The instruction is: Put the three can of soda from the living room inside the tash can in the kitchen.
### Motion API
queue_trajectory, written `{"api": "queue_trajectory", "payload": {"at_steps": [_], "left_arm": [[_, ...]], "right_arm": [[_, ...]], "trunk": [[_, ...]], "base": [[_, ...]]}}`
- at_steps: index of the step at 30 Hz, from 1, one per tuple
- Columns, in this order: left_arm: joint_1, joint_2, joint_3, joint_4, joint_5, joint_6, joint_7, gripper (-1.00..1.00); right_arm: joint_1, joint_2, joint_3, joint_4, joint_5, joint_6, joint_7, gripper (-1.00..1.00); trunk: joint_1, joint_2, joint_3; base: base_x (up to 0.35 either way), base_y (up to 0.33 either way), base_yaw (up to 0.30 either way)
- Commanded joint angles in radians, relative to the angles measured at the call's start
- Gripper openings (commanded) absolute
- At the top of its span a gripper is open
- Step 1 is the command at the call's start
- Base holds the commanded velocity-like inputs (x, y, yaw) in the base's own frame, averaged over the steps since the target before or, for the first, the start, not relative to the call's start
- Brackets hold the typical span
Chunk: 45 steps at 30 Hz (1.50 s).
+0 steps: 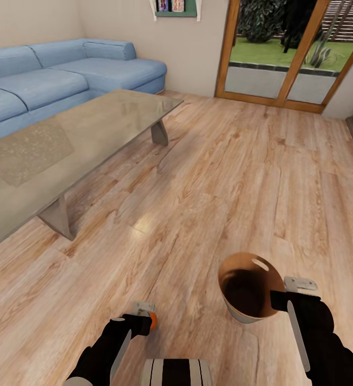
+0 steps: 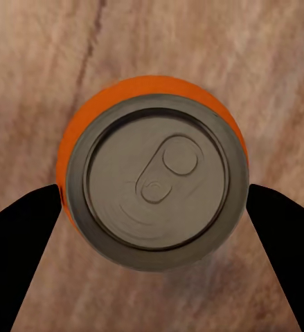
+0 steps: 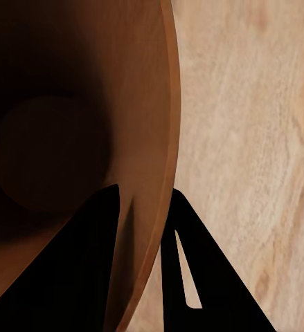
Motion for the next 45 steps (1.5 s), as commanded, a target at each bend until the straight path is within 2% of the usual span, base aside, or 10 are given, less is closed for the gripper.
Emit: {"api": "queue_trajectory", "payload": {"at_steps": [1,31,40,45], "left_arm": [[0.0,0.0,0.0,0.0,0.0,0.0,0.0,-1.0],[0.0,0.0,0.0,0.0,0.0,0.001,-0.001,-1.0],[0.0,0.0,0.0,0.002,0.0,0.001,-0.001,-1.0],[0.0,0.0,0.0,0.002,-0.001,0.002,-0.001,-1.0]], "right_arm": [[0.0,0.001,0.0,0.0,-0.004,0.0,0.001,-1.0],[0.0,0.0,0.002,0.0,-0.004,0.0,0.001,-1.0],[0.0,0.0,0.002,0.0,-0.004,0.0,0.001,-1.0],[0.0,0.001,0.002,0.0,-0.004,0.0,0.001,-1.0]], "trunk": [[0.0,0.0,0.002],[0.0,0.0,0.05],[-0.004,0.002,0.099],[-0.023,0.037,0.123]], "base": [[0.0,0.0,0.0],[0.0,0.0,0.0],[0.0,0.0,0.0],[0.0,0.0,0.0]]}}
